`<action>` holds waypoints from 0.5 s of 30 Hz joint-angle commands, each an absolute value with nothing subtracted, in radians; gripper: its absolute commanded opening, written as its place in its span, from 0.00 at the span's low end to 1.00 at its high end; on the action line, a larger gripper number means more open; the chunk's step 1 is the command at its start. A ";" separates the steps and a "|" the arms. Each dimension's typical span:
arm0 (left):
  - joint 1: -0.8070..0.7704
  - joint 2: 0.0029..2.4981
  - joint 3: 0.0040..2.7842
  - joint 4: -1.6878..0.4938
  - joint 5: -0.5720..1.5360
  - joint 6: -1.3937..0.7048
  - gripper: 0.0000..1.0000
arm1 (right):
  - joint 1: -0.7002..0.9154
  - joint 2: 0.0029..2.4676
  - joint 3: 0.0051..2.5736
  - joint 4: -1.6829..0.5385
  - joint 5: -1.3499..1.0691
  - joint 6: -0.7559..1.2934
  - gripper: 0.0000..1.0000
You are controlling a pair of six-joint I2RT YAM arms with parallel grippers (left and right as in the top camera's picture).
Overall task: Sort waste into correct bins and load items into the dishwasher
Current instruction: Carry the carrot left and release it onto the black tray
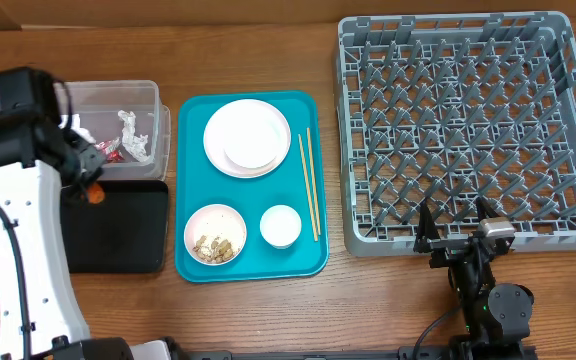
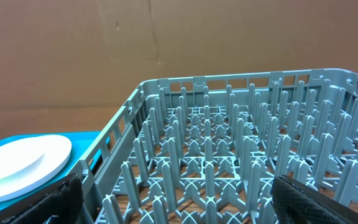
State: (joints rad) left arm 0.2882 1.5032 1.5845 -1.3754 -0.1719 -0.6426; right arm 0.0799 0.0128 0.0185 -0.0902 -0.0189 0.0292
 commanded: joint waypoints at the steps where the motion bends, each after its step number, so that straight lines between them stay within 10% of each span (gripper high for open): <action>1: 0.350 1.497 1.487 -1.317 -0.185 -0.725 0.04 | 0.078 0.003 0.008 -0.084 -0.016 0.027 1.00; 15: 0.449 1.498 1.036 -0.905 -0.117 -0.876 0.04 | 0.078 0.003 0.008 -0.084 -0.016 0.027 1.00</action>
